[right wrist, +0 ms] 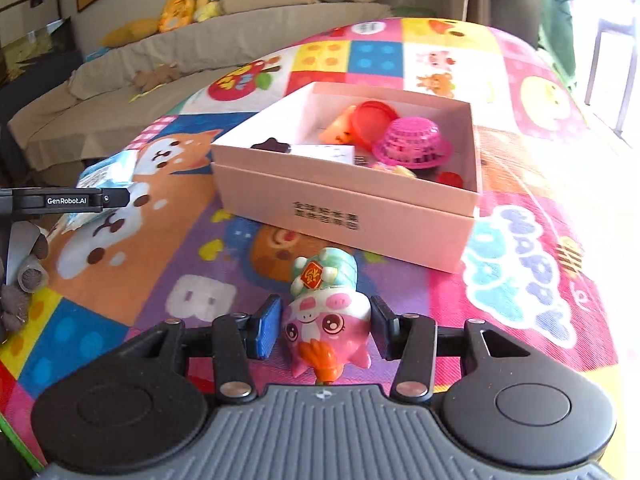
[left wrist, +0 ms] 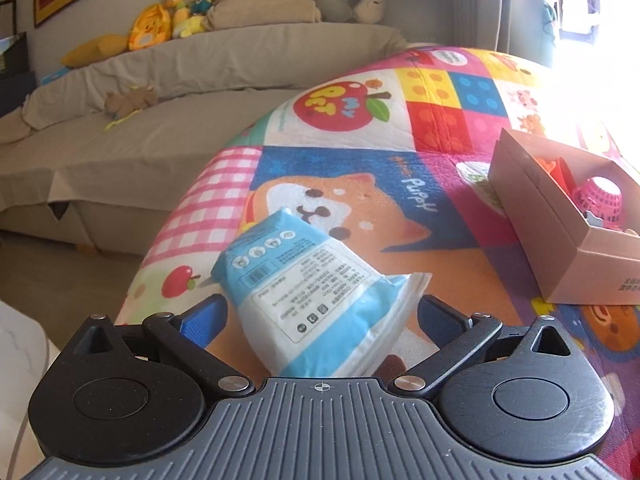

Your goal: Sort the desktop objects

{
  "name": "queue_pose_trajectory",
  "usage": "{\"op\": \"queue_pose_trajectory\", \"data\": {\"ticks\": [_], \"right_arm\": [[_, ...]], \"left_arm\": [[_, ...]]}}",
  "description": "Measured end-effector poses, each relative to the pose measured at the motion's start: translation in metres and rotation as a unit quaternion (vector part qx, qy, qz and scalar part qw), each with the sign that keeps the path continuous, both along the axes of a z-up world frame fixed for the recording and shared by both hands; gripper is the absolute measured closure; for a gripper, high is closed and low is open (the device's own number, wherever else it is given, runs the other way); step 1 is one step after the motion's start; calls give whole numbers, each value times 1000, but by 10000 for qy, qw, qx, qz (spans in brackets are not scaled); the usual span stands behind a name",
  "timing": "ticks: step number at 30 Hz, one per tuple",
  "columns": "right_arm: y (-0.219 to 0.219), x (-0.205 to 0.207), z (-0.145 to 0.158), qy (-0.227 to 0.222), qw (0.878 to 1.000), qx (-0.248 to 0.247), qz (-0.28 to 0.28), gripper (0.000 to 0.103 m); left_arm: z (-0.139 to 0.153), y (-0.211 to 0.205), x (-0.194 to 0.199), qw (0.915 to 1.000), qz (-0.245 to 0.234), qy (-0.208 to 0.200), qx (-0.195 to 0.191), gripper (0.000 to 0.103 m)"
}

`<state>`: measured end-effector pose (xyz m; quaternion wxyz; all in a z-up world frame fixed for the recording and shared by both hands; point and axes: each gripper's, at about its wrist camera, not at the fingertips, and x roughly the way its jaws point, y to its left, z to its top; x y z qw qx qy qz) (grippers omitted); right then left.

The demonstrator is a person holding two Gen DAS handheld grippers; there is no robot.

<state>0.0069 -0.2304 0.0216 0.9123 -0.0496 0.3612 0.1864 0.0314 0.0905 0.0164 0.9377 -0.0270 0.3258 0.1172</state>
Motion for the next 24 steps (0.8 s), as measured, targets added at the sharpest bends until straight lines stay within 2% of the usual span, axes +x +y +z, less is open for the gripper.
{"op": "queue_pose_trajectory", "data": {"ticks": [4, 8, 12, 14, 16, 21, 24], "right_arm": [[-17, 0, -5, -56, 9995, 134, -275, 26], [-26, 8, -15, 83, 9980, 341, -517, 15], [-27, 6, -17, 50, 9976, 444, -531, 1], [-29, 7, -18, 93, 9970, 510, -569, 0], [-29, 6, -18, 86, 9969, 527, -576, 0], [-28, 6, -18, 74, 9970, 513, -581, 0], [-26, 6, -19, 66, 9972, 453, -589, 0]], "left_arm": [[-3, -3, 13, 9998, 80, 144, 57, 0], [-4, -8, 15, 9998, 36, 123, 174, 0], [-4, -11, 16, 9996, 33, 125, 261, 1], [-5, -12, 16, 9994, 44, 151, 296, 8], [-6, -13, 16, 9993, 8, 190, 313, 20], [-4, -22, 6, 9989, -127, 156, 412, 34], [-3, -35, -9, 9983, -439, 175, 331, 43]]}}
